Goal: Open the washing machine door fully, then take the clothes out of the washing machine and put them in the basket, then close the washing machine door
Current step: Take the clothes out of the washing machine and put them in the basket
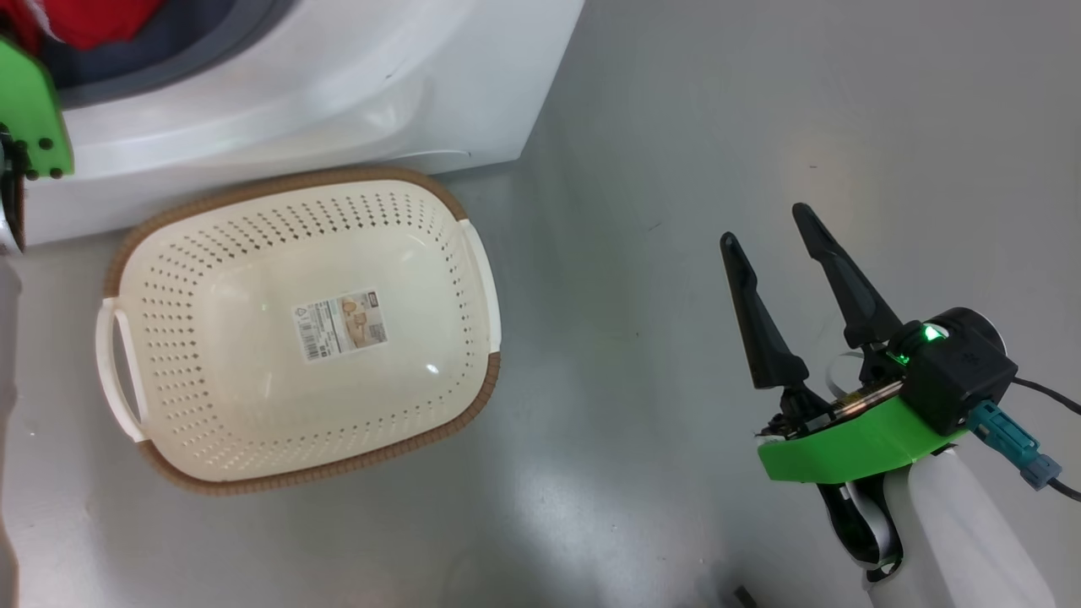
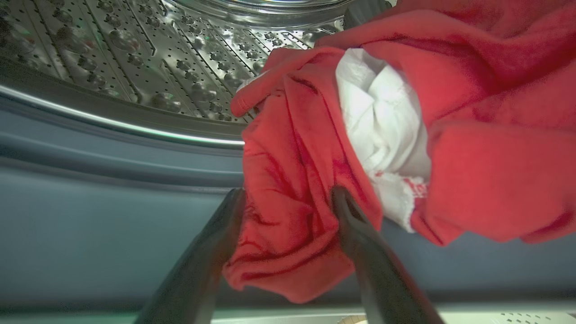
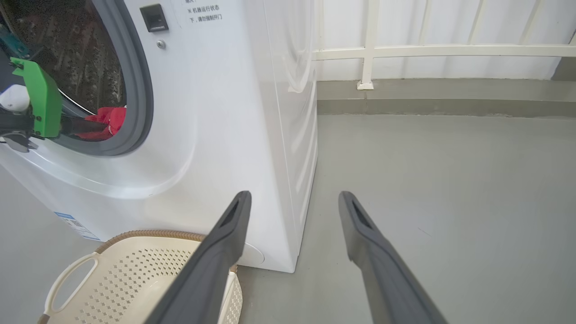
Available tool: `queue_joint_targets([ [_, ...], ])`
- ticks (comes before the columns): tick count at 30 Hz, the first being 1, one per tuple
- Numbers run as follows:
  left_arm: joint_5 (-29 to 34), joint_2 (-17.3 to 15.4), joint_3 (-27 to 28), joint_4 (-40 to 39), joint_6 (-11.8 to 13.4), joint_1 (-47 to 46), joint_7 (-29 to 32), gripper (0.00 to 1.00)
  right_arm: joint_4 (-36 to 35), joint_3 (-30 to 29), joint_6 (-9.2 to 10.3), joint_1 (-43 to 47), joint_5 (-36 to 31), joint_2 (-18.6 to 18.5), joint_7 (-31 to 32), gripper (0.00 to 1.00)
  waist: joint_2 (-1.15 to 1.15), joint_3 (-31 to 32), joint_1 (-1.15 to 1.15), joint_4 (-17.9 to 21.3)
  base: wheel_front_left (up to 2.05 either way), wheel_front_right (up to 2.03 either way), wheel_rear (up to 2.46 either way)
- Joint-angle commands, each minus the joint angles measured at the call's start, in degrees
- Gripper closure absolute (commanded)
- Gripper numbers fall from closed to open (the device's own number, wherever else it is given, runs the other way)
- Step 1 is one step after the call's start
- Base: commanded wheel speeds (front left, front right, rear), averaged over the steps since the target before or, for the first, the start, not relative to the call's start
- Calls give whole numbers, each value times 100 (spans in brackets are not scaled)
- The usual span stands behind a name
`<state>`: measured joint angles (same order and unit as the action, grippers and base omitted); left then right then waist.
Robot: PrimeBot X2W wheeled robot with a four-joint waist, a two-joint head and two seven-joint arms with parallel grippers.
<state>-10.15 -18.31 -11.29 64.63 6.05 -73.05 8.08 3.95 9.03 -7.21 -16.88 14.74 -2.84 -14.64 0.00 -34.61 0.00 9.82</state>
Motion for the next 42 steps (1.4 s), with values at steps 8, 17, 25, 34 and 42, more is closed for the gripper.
queue_joint_targets([
  [8,-117,-307,66,135,-8,-175,-21,51,-130,114,-28,-29,163,-4,-36,0,0,-104,0,38,0,0,0],
  [17,-380,-164,168,43,-145,-205,-592,100,-100,67,-28,-71,162,-4,-36,0,0,-74,0,-31,0,0,0],
  [25,-726,-25,374,-182,-386,97,-1489,100,-86,-18,-28,-71,142,-4,-36,0,0,60,0,-180,0,0,0],
  [34,-995,128,561,-566,-536,586,-2223,100,-68,-102,-28,30,103,-4,-36,0,0,401,0,-409,0,0,0],
  [42,-1056,170,755,-1348,-582,1256,-2304,100,-49,-161,-28,160,81,-4,-36,0,0,750,0,-484,0,0,0],
])
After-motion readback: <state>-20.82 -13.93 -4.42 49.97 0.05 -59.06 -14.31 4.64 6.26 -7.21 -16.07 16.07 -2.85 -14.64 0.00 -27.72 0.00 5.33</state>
